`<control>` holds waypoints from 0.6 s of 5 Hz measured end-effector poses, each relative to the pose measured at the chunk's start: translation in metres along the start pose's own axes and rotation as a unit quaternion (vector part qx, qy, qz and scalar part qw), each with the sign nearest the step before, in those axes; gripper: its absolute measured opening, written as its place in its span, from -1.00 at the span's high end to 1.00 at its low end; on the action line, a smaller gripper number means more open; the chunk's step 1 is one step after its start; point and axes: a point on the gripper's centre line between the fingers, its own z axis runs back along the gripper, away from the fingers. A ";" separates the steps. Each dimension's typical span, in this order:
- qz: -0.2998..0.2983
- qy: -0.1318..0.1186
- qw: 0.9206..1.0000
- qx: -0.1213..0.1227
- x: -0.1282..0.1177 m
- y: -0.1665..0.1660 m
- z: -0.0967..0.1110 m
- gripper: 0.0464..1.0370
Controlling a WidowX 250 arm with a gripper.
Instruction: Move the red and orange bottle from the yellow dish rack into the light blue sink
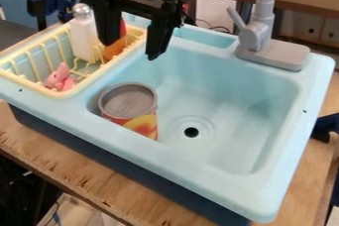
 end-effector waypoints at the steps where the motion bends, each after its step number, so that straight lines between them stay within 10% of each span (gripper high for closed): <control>1: -0.003 0.013 1.000 0.001 0.001 -0.001 -0.006 -0.93; 3: -0.011 -0.019 0.999 -0.031 0.014 0.023 0.037 -0.93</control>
